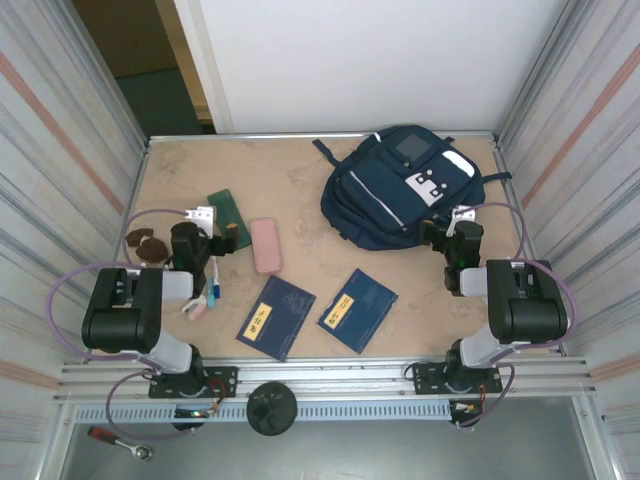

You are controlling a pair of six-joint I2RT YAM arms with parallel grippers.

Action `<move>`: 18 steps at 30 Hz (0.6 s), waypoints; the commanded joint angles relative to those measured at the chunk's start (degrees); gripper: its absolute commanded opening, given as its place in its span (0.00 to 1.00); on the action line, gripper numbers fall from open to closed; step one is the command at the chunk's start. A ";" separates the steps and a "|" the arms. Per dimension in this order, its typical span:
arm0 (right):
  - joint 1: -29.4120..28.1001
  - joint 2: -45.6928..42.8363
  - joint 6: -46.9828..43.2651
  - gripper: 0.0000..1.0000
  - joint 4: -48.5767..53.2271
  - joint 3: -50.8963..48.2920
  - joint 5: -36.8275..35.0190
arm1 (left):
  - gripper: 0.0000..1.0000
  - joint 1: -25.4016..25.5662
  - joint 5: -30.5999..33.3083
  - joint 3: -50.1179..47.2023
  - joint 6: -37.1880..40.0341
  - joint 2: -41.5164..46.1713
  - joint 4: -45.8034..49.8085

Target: Pack books, pencil case, and school supplies into a backpack

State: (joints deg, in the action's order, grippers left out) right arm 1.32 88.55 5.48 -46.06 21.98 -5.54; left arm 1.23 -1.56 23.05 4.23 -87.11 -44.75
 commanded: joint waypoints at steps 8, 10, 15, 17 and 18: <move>0.02 -0.25 0.24 0.99 -0.91 0.91 0.36 | 0.99 0.07 -0.37 0.64 0.17 0.54 -0.25; 0.04 -0.29 0.24 0.99 -0.89 0.94 0.36 | 0.99 0.08 -0.37 0.62 0.17 0.54 -0.29; 0.08 -0.31 0.24 0.99 -0.89 0.92 0.35 | 0.99 0.00 -0.58 0.66 0.09 0.54 -0.29; 0.06 -0.24 0.24 0.99 -0.94 0.95 0.36 | 0.99 -0.80 -2.02 0.77 -0.33 0.45 -0.18; 0.04 -0.24 0.24 0.99 -0.91 0.91 0.36 | 0.99 -1.17 -2.78 0.69 -0.53 0.53 -0.16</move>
State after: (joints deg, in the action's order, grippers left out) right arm 1.32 88.55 5.48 -46.06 21.98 -5.52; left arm 1.04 -2.22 23.05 4.21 -87.11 -44.75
